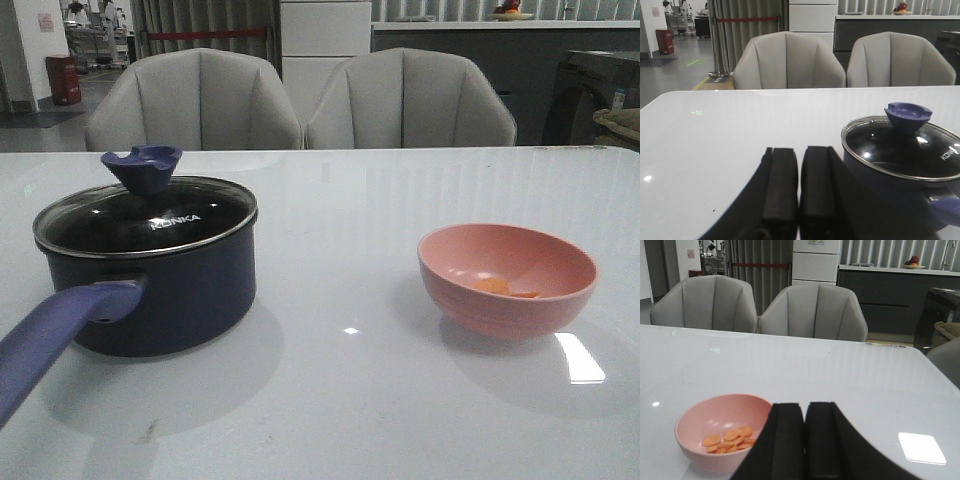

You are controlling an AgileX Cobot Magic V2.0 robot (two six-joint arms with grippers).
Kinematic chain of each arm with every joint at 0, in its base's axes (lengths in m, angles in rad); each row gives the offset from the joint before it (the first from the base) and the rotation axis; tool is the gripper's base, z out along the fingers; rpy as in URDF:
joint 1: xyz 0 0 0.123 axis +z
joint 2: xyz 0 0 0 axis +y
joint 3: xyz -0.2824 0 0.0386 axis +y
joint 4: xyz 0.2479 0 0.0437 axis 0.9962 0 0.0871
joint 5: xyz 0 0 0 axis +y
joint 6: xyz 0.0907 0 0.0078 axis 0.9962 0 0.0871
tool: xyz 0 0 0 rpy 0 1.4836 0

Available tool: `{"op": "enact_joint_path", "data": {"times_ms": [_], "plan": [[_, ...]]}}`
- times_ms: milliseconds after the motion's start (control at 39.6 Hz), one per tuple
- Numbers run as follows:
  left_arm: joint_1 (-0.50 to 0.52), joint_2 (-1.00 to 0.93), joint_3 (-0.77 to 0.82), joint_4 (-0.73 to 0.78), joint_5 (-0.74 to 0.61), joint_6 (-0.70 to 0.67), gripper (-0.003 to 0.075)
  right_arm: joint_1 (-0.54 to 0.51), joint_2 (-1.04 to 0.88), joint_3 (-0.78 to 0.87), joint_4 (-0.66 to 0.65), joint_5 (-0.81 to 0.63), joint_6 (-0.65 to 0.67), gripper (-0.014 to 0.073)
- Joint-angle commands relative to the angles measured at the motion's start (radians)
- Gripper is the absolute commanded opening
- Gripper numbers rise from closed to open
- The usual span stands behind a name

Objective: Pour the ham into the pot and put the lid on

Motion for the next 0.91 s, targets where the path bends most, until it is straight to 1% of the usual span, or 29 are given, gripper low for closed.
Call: {"op": "enact_joint_path", "data": {"times_ms": [0, 832, 883], "plan": [[-0.006, -0.019, 0.031, -0.008, -0.080, -0.006, 0.0115, -0.005, -0.009, 0.011, -0.001, -0.079, -0.003, 0.0136], [-0.006, -0.019, 0.031, -0.008, -0.080, -0.006, 0.0115, -0.005, -0.009, 0.011, -0.001, -0.079, -0.003, 0.0136], [-0.006, -0.019, 0.031, -0.008, -0.113, -0.006, 0.0115, -0.005, -0.009, 0.011, -0.001, -0.079, -0.003, 0.0136]]}}
